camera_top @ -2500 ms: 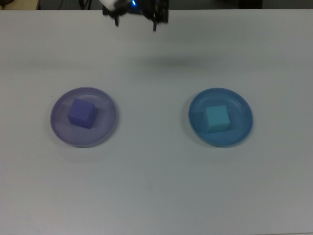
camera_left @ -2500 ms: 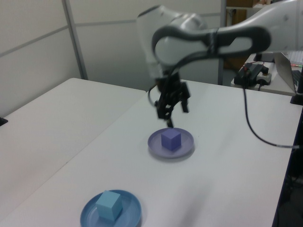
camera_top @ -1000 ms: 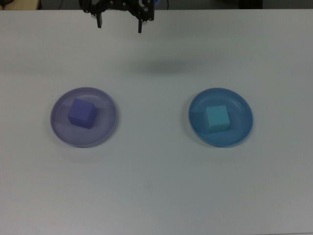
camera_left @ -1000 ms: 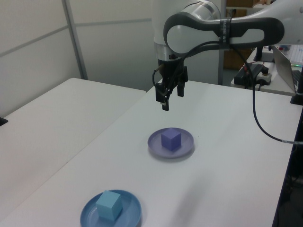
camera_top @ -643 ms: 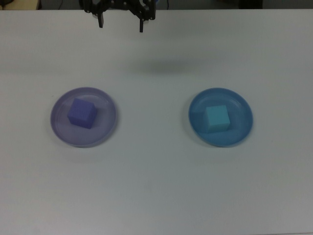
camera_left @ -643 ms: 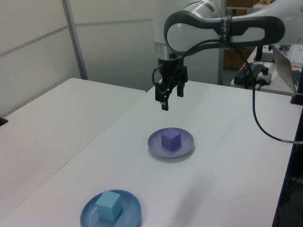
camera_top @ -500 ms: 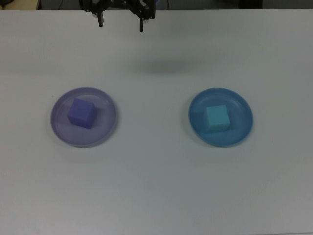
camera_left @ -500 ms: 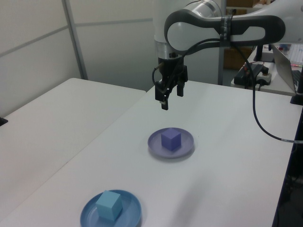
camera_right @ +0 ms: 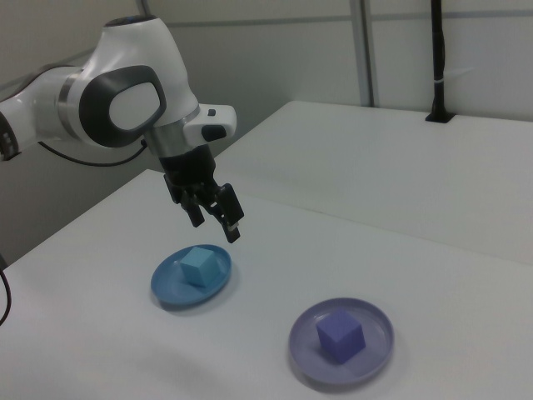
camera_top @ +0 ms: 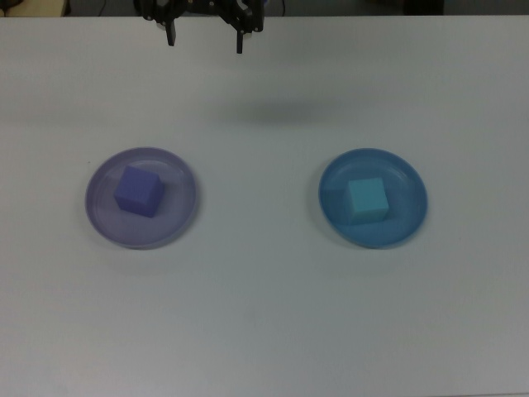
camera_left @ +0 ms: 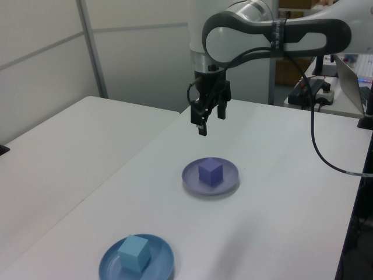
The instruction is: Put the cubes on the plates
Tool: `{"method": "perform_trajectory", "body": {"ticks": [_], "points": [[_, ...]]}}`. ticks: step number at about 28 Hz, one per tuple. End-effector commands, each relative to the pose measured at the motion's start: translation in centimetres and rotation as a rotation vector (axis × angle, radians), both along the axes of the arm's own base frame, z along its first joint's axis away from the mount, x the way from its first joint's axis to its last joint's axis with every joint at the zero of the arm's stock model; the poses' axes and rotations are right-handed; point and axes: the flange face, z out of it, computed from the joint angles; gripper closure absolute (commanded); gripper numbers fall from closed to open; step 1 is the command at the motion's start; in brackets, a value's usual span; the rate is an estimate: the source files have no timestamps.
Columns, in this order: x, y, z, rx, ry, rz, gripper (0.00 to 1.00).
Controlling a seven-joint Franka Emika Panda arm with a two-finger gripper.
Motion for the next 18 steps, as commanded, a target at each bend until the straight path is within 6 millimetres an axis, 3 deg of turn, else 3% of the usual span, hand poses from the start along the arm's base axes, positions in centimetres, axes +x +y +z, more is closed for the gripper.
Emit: {"method": "perform_trajectory", "body": {"ticks": [1,18], "points": [[-0.10,-0.19,0.50,0.030,-0.021,-0.002,0.00],[-0.06,-0.19,0.48,0.039,-0.020,-0.004,0.00]]}}
